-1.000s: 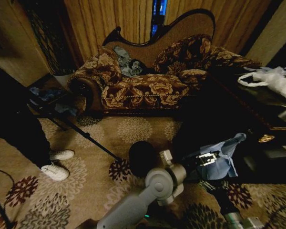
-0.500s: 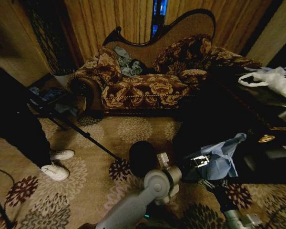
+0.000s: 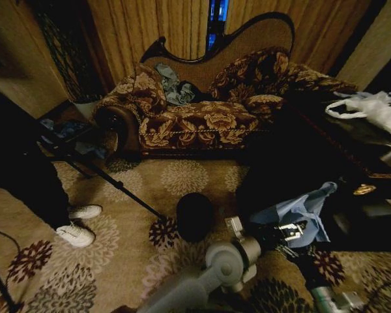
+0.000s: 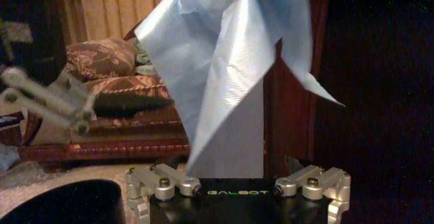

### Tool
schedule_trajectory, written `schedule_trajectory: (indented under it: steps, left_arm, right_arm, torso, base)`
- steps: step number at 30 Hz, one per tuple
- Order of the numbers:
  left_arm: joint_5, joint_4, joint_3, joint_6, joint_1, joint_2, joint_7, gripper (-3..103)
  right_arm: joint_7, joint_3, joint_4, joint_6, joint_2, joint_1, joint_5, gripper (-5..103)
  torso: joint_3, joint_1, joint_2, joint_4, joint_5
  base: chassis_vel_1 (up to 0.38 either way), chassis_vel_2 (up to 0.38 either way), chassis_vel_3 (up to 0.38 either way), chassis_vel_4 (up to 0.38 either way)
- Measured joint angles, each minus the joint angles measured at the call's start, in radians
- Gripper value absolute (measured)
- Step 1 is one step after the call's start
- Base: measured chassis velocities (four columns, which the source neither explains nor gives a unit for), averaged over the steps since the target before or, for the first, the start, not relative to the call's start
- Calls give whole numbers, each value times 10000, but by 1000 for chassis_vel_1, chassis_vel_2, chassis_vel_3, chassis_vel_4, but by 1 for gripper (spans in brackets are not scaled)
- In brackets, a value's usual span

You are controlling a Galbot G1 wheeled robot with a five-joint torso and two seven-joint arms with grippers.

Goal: Place a garbage bag over the trash bin.

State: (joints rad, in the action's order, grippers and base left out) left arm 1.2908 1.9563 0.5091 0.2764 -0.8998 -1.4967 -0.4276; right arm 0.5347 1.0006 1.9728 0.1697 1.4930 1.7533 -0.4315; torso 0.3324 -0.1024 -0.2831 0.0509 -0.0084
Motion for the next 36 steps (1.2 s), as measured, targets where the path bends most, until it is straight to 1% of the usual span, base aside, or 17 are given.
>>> schedule_trajectory:
  steps: [3, 8, 11, 14, 19, 30, 36]
  left_arm:
    - [-95, -127, 181, -2, -87, -81, 108, 100]
    - [-132, -161, 311, -36, 6, -189, 112, 100]
    - [-167, -280, 221, -83, 113, -321, 120, 100]
    - [-136, -471, -169, -112, 458, -502, 134, 100]
    - [-45, -302, -451, -101, 686, -436, 98, 100]
    - [131, -540, -620, 5, 1000, -476, 182, 100]
    - [449, -836, -766, 93, 1355, -609, 93, 100]
  right_arm:
    - [-2, -41, -91, -7, 2, -71, 34, 100]
    - [-2, -55, -167, -6, -6, -136, 44, 100]
    - [-2, -55, -204, 6, -5, -153, 50, 100]
    - [5, -44, -288, 55, 7, -110, 51, 100]
    - [22, -15, -391, 99, -20, -68, 29, 100]
    - [-81, -5, -277, -41, -188, -305, -16, 100]
    - [-119, -25, -250, -102, -226, -377, -32, 100]
  torso:
    - [0, 0, 0, 0, -1]
    - [0, 0, 0, 0, 0]
    - [0, 0, 0, 0, -2]
    - [0, -1, 1, 0, -2]
    - [0, -1, 2, 0, -2]
    - [0, -1, 2, 0, -2]
    - [0, -1, 2, 0, -1]
  base:
    - [0, 0, 0, 0]
    - [0, 0, 0, 0]
    - [0, 0, 0, 0]
    - [0, 0, 0, 0]
    - [0, 0, 0, 0]
    - [0, 0, 0, 0]
    - [0, 0, 0, 0]
